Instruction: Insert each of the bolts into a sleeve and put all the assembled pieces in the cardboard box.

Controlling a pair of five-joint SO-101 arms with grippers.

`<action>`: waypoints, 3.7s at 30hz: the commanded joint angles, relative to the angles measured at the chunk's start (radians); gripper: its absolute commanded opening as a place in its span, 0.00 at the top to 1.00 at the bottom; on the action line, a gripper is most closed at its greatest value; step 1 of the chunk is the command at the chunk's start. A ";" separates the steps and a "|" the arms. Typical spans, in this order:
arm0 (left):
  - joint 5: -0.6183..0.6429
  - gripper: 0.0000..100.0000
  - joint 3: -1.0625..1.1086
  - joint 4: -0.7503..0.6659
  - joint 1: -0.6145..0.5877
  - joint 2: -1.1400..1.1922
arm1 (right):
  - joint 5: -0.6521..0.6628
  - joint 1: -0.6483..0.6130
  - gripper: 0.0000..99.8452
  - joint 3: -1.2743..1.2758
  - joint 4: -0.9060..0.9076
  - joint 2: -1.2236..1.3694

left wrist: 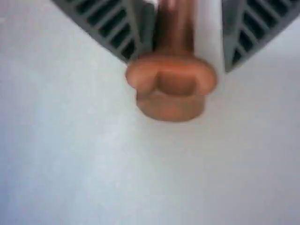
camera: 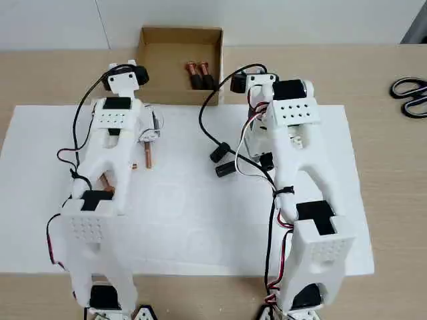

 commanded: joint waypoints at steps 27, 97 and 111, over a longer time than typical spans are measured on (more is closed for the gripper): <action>0.011 0.99 -0.398 0.511 0.035 -0.284 | 0.009 0.012 0.98 -0.031 0.001 -0.544; 0.133 0.99 0.986 -0.454 0.506 -1.481 | -0.198 -0.209 0.98 2.001 -1.001 -2.201; 0.135 0.99 1.098 -0.614 0.611 -1.482 | -0.199 -0.298 0.98 1.978 -1.052 -2.201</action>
